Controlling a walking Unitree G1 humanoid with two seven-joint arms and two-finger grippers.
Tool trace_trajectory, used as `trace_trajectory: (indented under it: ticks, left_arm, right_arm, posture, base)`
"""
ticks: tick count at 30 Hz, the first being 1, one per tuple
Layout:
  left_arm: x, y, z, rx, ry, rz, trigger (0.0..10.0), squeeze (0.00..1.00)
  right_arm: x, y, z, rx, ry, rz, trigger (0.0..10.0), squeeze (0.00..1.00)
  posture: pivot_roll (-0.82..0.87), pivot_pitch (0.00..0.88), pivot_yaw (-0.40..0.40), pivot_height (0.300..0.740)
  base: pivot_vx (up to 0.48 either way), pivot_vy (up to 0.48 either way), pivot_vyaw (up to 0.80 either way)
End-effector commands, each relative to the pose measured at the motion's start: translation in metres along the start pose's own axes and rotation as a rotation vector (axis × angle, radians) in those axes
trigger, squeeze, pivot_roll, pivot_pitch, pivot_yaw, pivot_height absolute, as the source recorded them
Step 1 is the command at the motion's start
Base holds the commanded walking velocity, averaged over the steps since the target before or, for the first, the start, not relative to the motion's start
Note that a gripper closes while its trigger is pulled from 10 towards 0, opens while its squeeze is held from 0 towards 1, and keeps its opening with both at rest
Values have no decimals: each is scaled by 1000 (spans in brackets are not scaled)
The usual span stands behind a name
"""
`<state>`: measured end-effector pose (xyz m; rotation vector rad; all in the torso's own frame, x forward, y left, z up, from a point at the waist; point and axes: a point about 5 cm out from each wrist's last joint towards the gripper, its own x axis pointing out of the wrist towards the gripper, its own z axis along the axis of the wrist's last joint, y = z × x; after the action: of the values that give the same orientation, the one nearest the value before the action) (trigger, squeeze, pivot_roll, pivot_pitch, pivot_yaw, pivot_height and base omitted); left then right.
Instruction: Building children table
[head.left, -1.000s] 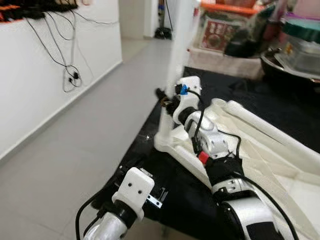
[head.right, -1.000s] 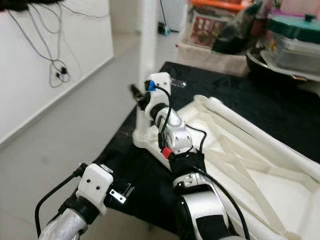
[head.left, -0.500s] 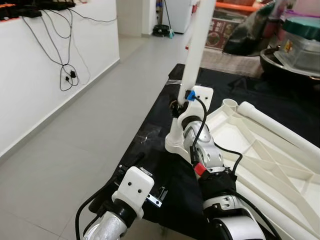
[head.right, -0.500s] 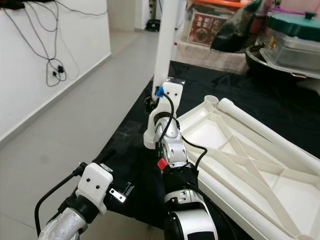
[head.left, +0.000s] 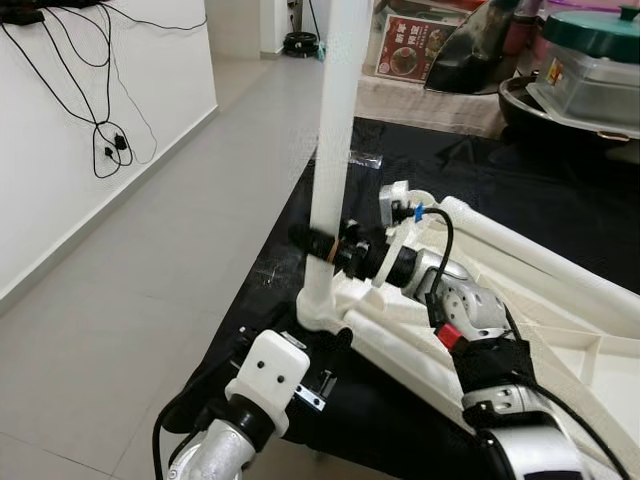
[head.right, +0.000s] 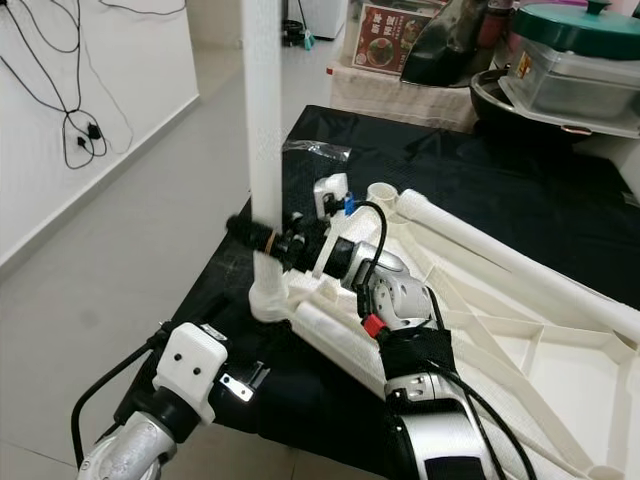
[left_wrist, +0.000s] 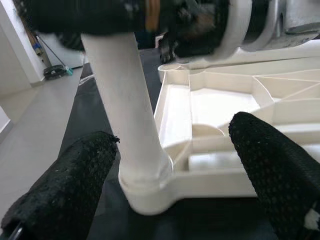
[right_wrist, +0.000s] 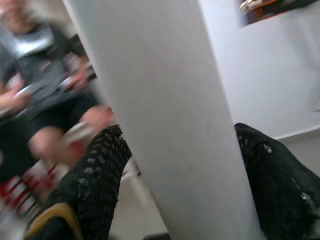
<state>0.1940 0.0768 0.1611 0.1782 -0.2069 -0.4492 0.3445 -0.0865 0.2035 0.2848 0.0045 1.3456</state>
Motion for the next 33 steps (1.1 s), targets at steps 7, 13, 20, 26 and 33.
trace_trajectory:
  ticks: [7, 13, 20, 26, 33]
  left_arm:
    - [-1, -2, -2, 3, 13, -4, 10000, 0]
    - [-1, -1, -3, 4, 15, -1, 10000, 0]
    - [-2, -1, -3, 2, 16, -3, 10000, 0]
    - [-2, -3, -3, 3, 15, -8, 10000, 0]
    - [-2, -3, -4, 5, 16, -8, 10000, 0]
  right_arm:
    - [23, -10, -12, -144, 84, -90, 0, 0]
    - [18, -18, 2, -177, 11, -238, 0, 0]
    - [-6, -48, 4, -286, -19, -1011, 0, 0]
    - [-41, -36, -6, -251, -37, -1551, 0, 0]
    - [11, -25, 7, -163, -288, -1173, 10000, 1000]
  posture:
    - [141, 74, -79, 740]
    - [138, 73, -78, 740]
    - [133, 65, -76, 740]
    - [136, 57, -73, 740]
    - [138, 49, -75, 740]
  base:
    - [0, 0, 0]
    - [0, 0, 0]
    - [0, 0, 0]
    - [0, 0, 0]
    - [0, 0, 0]
